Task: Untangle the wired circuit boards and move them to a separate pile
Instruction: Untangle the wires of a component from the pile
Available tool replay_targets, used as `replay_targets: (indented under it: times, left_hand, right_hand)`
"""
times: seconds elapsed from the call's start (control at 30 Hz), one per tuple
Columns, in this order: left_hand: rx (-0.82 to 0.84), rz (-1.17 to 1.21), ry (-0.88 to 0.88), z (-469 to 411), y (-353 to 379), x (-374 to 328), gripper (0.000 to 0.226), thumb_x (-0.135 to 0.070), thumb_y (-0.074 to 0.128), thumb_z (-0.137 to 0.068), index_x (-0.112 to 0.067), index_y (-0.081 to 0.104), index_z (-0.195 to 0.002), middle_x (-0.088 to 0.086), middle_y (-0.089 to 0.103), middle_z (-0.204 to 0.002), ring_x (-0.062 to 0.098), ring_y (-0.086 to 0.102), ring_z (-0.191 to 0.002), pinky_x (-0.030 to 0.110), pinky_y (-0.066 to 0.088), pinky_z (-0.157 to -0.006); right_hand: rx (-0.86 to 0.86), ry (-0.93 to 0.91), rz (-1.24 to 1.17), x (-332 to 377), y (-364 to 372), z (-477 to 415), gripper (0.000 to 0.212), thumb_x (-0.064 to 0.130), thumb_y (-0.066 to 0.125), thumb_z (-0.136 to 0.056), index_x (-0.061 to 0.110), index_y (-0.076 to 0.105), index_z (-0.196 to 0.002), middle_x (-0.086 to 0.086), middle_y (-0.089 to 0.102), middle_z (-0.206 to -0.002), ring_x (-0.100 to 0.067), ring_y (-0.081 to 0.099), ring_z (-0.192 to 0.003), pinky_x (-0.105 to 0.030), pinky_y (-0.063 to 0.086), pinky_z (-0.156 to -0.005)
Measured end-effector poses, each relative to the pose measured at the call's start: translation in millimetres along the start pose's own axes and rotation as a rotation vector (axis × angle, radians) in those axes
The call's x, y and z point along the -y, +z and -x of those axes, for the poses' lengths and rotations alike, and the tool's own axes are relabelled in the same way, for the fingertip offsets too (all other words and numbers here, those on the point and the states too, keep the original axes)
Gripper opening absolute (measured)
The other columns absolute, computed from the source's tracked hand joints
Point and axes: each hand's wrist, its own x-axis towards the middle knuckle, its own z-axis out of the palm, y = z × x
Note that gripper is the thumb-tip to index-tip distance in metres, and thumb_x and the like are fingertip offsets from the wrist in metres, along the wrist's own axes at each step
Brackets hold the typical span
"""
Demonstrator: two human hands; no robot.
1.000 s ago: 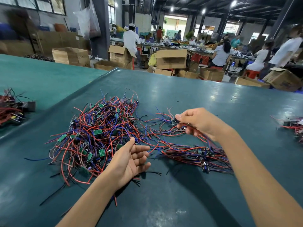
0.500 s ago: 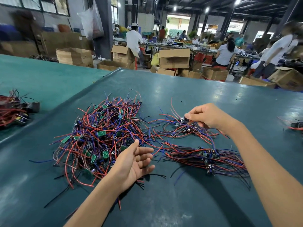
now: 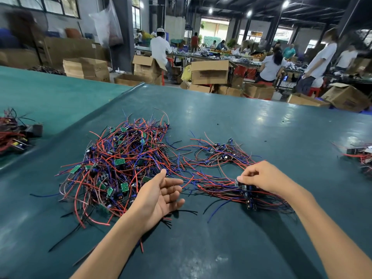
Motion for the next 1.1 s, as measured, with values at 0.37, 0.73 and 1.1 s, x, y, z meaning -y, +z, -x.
replay_targets:
  times: [0.37,0.73,1.1]
  left_hand:
    - [-0.022,-0.053,0.061,2.5,1.2,3.3,0.051,-0.038,0.044,-0.106,0.005,0.068,-0.095,0.009,0.063,-0.064,0.015,0.059,-0.049,0.032,0.058,-0.051]
    - [-0.193,-1.189,0.895,10.2,-7.7,-56.4,0.013,-0.012,0.063,-0.096,-0.017,0.071,-0.105,-0.005,0.072,-0.091,0.008,0.067,-0.084,0.013,0.05,-0.08]
    - [-0.057,-2.025,0.491,-6.6,-30.8,-76.5,0.027,-0.039,0.072,-0.089,-0.019,0.065,-0.105,0.0,0.062,-0.103,0.022,0.06,-0.104,0.03,0.047,-0.087]
  right_hand:
    - [-0.101,0.026,0.063,5.0,3.5,6.1,0.014,0.041,0.083,-0.078,0.031,0.076,-0.071,0.017,0.066,-0.06,0.003,0.057,-0.061,-0.02,0.041,-0.058]
    - [-0.479,-0.374,-0.015,80.5,58.0,29.0,0.009,0.017,0.072,-0.09,0.016,0.075,-0.098,-0.002,0.072,-0.097,-0.022,0.067,-0.091,-0.045,0.052,-0.089]
    - [-0.673,-0.876,0.074,104.0,153.4,45.9,0.005,0.012,0.067,-0.089,0.01,0.072,-0.088,0.002,0.071,-0.078,-0.021,0.063,-0.068,-0.04,0.045,-0.065]
